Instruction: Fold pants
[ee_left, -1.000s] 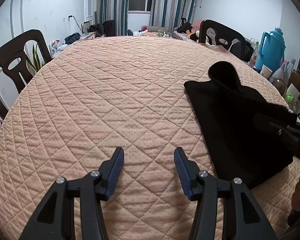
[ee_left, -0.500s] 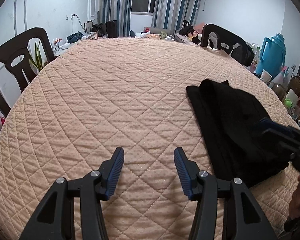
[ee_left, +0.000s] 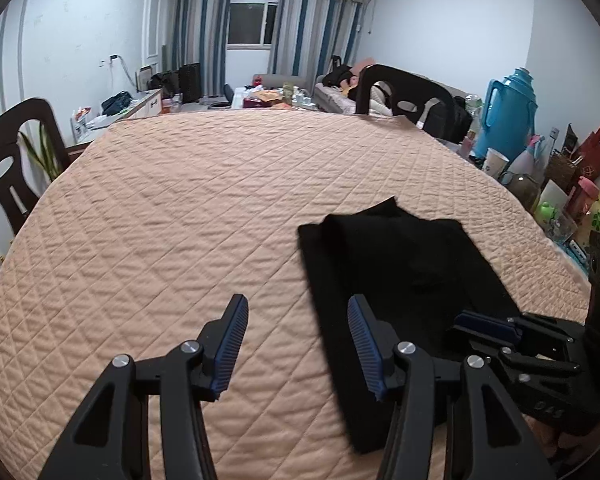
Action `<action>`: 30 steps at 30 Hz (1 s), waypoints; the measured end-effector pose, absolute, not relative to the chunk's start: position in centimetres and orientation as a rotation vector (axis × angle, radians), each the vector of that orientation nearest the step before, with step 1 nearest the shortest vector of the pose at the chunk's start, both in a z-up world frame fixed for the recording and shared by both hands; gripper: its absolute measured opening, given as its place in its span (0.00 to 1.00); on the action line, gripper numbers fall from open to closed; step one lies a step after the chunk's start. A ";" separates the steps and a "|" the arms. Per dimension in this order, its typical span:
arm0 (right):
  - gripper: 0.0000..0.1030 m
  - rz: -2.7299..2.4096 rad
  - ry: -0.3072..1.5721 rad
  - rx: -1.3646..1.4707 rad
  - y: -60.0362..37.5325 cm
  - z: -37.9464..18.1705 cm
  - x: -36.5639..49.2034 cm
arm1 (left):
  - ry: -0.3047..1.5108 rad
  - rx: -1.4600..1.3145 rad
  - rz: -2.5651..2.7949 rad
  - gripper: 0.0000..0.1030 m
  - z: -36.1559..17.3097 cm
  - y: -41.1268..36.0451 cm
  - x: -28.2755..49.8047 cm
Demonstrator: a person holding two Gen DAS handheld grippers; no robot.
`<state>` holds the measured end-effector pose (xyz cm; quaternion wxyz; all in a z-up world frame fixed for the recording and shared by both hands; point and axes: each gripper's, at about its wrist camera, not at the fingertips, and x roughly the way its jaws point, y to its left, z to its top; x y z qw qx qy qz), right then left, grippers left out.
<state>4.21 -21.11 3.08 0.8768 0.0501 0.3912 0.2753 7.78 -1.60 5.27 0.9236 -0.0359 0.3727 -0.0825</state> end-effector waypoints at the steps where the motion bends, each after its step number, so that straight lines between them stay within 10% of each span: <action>1: 0.21 0.562 0.811 0.137 -22.0 3.4 4.5 | 0.761 -0.074 -0.181 0.53 5.5 -2.0 8.0; 17: 0.21 0.306 0.774 0.165 -28.7 4.1 10.1 | 0.838 -0.097 -0.257 0.52 3.2 -5.7 14.8; 22: 0.21 0.336 0.801 0.173 -28.4 3.5 11.7 | 0.826 -0.026 -0.268 0.15 2.9 -7.0 15.1; 30: 0.19 0.266 0.879 0.162 -28.8 1.7 13.5 | 0.818 -0.010 -0.249 0.14 2.1 -6.8 14.4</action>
